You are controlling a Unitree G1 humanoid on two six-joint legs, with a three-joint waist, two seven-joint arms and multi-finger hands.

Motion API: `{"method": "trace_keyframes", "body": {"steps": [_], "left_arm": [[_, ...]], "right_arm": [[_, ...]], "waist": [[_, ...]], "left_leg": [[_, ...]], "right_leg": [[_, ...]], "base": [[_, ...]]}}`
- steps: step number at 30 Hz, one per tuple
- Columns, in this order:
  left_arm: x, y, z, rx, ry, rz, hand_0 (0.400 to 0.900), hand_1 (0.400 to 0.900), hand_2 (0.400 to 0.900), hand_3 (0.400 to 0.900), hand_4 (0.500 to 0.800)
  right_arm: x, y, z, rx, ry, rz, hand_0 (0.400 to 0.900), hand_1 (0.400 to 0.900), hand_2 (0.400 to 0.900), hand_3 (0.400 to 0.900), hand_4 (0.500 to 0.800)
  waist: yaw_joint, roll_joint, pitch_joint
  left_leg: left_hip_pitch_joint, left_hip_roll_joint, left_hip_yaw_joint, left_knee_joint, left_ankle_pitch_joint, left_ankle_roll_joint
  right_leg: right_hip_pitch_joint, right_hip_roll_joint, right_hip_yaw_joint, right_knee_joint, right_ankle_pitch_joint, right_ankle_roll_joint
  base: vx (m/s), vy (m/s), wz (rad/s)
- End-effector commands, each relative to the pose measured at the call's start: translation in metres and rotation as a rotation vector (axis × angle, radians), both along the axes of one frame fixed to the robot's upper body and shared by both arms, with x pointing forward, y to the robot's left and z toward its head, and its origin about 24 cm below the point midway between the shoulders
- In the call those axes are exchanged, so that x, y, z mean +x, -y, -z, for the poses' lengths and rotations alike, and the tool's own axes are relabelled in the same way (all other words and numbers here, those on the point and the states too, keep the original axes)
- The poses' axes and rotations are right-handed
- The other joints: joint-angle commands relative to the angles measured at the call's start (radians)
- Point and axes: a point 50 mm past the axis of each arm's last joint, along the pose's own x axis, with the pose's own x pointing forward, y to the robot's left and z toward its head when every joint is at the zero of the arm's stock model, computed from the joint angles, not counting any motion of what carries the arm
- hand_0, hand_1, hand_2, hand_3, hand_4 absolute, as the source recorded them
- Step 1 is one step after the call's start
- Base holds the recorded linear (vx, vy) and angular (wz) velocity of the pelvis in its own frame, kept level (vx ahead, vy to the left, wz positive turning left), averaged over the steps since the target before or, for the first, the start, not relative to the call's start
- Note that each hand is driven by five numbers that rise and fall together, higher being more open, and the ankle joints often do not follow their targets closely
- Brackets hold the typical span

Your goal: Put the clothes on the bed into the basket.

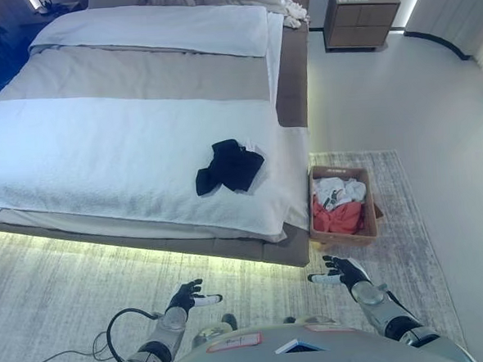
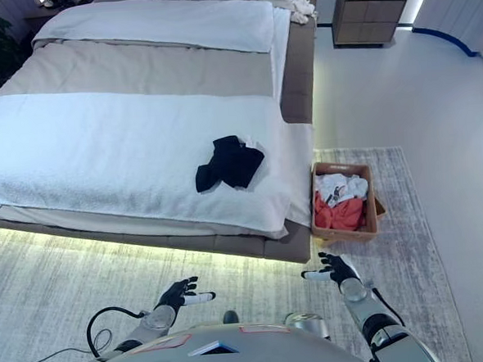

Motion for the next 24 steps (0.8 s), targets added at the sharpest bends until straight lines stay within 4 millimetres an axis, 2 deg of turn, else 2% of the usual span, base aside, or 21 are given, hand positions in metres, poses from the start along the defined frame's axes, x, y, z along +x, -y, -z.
{"method": "trace_keyframes", "body": {"steps": [1,16,20,24], "left_arm": [[0.0267,-0.0056,-0.0091,0.032,0.1,0.058,0.9,0.9,0.9,0.9,0.8],[0.0204,-0.0088,-0.007,0.013,0.074,0.007,0.9,0.9,0.9,0.9,0.8],[0.0178,-0.0097,-0.0059,0.006,0.058,-0.01,0.9,0.9,0.9,0.9,0.8],[0.0236,-0.0096,-0.0074,0.008,0.069,-0.008,0.9,0.9,0.9,0.9,0.8]], "right_arm": [[0.0248,0.0038,-0.0122,-0.008,0.129,-0.015,0.9,0.9,0.9,0.9,0.8],[0.0273,0.008,-0.0152,-0.014,0.139,-0.024,0.9,0.9,0.9,0.9,0.8],[0.0289,0.0108,-0.0166,-0.02,0.142,-0.023,0.9,0.9,0.9,0.9,0.8],[0.0315,0.0121,-0.0179,-0.02,0.146,-0.024,0.9,0.9,0.9,0.9,0.8]], "waist": [[0.009,-0.046,-0.053],[0.008,-0.049,-0.042],[0.009,-0.049,-0.03],[0.01,-0.056,-0.009]], "left_leg": [[-0.049,-0.049,-0.004,-0.005,-0.045,0.012],[-0.035,-0.036,0.009,-0.005,-0.048,0.006],[-0.032,-0.027,0.009,-0.005,-0.043,0.001],[-0.048,-0.012,0.002,0.017,-0.044,-0.005]], "right_leg": [[-0.073,-0.038,0.043,0.016,0.011,0.046],[-0.066,-0.022,0.066,0.002,0.007,0.039],[-0.066,-0.012,0.07,0.009,-0.002,0.031],[-0.078,0.001,0.073,0.023,-0.012,0.017]], "base": [[0.01,-0.003,-0.03],[0.01,-0.023,-0.05],[0.01,-0.065,0.01],[-0.01,-0.088,0.04]]}}
